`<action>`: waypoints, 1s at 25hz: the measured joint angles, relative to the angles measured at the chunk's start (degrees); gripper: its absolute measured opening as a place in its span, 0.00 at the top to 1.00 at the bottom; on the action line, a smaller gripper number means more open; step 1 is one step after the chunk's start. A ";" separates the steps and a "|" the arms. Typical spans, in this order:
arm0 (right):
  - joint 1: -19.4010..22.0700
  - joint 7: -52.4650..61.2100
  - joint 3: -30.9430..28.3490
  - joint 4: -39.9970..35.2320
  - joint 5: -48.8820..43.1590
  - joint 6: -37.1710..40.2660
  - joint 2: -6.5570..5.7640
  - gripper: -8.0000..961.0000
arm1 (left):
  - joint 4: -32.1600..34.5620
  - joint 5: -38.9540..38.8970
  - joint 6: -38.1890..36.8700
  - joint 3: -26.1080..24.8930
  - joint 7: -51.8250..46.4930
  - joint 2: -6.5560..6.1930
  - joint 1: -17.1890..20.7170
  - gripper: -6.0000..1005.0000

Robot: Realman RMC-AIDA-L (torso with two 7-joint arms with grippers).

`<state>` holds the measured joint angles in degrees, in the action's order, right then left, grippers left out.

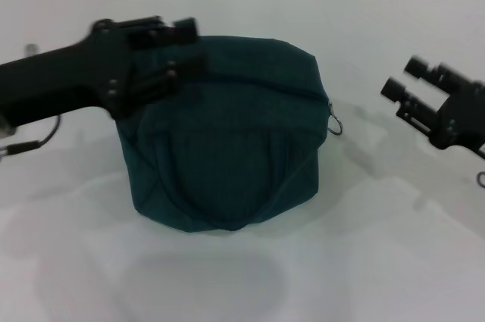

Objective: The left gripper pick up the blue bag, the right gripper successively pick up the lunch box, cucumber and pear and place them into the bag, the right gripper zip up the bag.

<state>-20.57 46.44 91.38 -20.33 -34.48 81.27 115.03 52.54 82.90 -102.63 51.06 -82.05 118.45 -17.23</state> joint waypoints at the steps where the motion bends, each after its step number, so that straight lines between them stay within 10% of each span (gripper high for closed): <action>1: -0.28 0.09 -0.10 -0.50 -0.10 3.58 -0.48 0.58 | -0.13 -0.77 -0.37 -0.54 -0.07 -0.01 0.83 0.48; 14: -11.83 19.49 -0.12 -12.77 -23.89 9.86 -1.10 0.24 | -0.61 0.30 -9.44 -1.36 -2.11 -0.10 3.33 0.45; 25: -13.55 21.63 -0.30 -13.66 -28.49 6.98 0.28 0.15 | -5.00 1.47 -9.73 -1.48 -0.18 -0.78 3.90 0.18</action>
<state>-34.12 68.07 91.08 -33.99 -62.98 88.25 115.31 47.54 84.37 -112.36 49.57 -82.22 117.67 -13.33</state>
